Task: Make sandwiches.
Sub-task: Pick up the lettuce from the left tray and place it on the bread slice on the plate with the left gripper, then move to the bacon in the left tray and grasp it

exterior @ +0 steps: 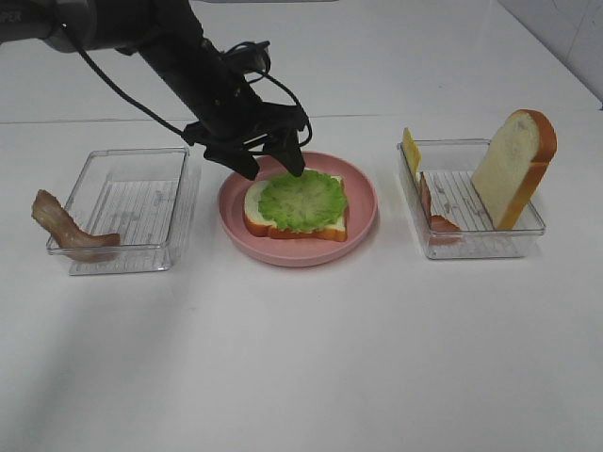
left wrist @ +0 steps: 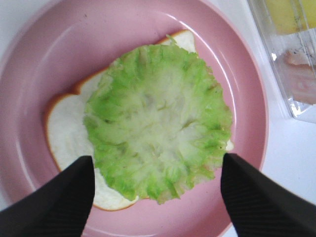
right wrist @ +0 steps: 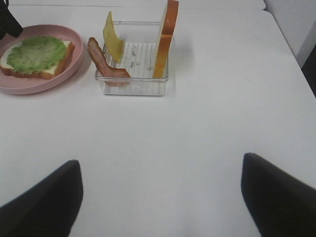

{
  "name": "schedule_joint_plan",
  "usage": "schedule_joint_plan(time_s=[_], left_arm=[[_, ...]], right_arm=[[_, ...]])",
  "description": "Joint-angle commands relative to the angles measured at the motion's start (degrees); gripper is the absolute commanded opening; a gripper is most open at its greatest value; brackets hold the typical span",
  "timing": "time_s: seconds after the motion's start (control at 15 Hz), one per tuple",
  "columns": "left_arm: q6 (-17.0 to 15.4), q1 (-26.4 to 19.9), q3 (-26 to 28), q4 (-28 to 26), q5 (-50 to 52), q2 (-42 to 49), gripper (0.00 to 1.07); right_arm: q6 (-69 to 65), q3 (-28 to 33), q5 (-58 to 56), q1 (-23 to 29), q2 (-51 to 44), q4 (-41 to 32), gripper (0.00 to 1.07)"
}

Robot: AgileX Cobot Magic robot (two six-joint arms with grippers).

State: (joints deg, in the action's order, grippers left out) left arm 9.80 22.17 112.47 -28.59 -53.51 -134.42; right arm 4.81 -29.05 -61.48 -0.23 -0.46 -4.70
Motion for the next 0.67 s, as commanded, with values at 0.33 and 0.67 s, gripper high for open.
schedule_joint_plan(time_s=[0.33, 0.67], left_arm=[[-7.85, -5.16, 0.06, 9.74, -9.57, 10.54, 0.71], [-8.77, -13.29, -0.06, 13.24, -20.34, 17.70, 0.71]], right_arm=[[0.63, 0.06, 0.69, -0.46, -0.69, -0.11, 0.83], [0.63, 0.06, 0.69, -0.46, -0.69, -0.11, 0.83]])
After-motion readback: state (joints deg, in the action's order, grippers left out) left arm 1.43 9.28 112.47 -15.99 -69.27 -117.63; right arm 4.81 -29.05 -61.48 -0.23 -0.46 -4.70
